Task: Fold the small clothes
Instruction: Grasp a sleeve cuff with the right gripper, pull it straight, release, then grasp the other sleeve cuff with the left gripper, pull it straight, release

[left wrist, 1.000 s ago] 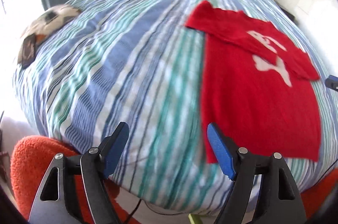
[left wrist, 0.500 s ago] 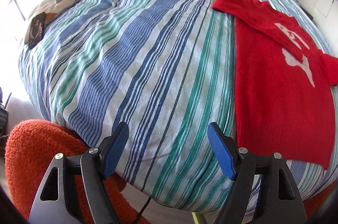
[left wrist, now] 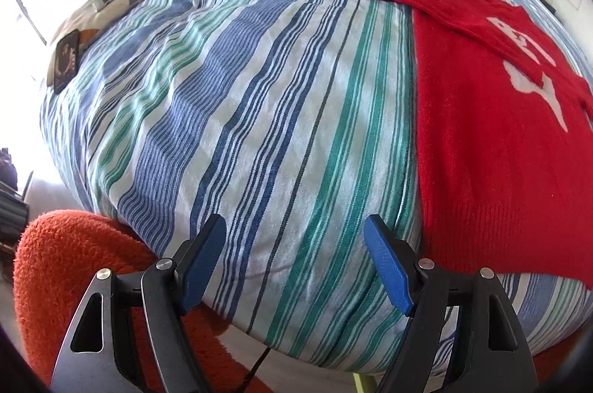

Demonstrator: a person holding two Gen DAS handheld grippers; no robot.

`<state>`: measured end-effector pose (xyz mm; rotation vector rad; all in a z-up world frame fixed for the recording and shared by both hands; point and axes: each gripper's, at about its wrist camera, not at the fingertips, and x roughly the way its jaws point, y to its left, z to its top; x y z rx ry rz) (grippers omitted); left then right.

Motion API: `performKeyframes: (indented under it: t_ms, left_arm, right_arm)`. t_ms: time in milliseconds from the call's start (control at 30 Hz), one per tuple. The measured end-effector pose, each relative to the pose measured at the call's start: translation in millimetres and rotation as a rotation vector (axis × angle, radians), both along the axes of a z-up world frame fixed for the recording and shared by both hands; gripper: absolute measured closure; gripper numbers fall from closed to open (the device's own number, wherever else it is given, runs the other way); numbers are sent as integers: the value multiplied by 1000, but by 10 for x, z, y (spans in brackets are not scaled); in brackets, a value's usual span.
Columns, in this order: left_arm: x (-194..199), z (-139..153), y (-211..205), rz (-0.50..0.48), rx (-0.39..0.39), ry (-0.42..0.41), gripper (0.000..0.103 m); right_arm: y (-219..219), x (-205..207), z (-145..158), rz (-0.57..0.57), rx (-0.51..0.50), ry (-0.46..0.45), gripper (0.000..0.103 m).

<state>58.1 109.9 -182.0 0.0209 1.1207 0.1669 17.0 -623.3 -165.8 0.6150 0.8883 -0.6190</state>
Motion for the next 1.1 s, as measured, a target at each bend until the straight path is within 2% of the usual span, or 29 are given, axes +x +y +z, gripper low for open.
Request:
performKeyframes:
  t_ms: [100,233,333,433,533,600,633,667,733,800,867,900,967,1033,1100]
  left_arm:
    - [0,-9,25,7,3,6,24]
    - [-4,8,10,-1,13,7,24]
    - [-12,39,-14,-10,18,9,24]
    - [-31,125,-65,-24,30,-6,24]
    - [-36,263,-185,-54,37,-41,24]
    - [10,412,-334,-99,33,-66,24]
    - [42,484,-396,-122,30,-77,24]
    - [79,588,-489,-155,26,-93,24]
    - [173,828,-685,-227,17,-134,23]
    - [295,1050,-870,-301,-6,-173,11]
    - [452,1201,-1130,-413,-24,-196,5]
    - [555,1217,-1328,-496,-24,-186,5]
    - [746,1142,-1738,-652,15,-174,5]
    - [910,951,-2123,-790,88,-174,5]
    - [1081,678,-2418,-873,154,-111,6]
  right_arm:
    - [41,-31,-143,-8,13,1,98]
    - [-18,-39,-175,-6,47,-28,98]
    - [-97,-192,-124,-29,64,-56,97]
    - [-98,-321,88,-69,36,-110,96]
    - [-17,-309,283,2,16,-175,96]
    - [26,-199,235,67,74,-198,96]
    - [49,-131,160,84,88,-171,94]
    - [68,-73,49,90,95,-119,91]
    - [85,-85,-117,65,85,-66,94]
    - [133,-237,-87,18,49,-103,95]
    - [323,-325,38,18,-21,-101,90]
    - [433,-369,99,42,-36,-111,90]
    - [693,-469,220,111,-28,-156,89]
    - [1015,-628,343,180,-21,-197,87]
    - [1330,-793,421,232,-12,-231,75]
